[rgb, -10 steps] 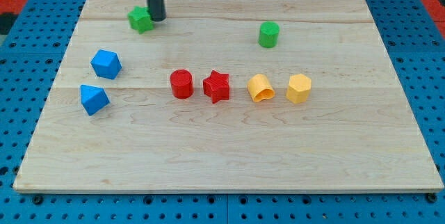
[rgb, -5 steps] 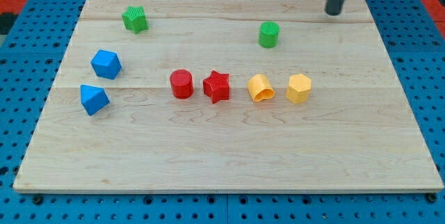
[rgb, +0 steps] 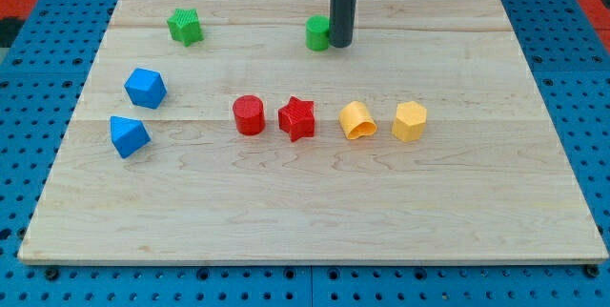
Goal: Bring the green blocks above the top side of the blue cube
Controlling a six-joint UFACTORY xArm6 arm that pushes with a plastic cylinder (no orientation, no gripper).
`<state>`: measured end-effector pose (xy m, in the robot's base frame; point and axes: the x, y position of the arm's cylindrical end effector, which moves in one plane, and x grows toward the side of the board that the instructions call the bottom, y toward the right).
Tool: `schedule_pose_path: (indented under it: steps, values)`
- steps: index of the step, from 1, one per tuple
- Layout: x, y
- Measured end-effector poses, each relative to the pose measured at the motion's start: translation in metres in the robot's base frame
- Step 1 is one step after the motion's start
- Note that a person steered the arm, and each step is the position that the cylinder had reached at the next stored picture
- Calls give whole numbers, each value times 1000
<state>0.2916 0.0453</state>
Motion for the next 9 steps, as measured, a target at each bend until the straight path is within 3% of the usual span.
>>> schedule_pose_path:
  steps: [2, 3, 4, 5, 6, 8, 9]
  values:
    - [-41, -17]
    - [-37, -72]
    - [-18, -77]
    - [-16, -38]
    - [12, -20]
    - [14, -112]
    - [-9, -124]
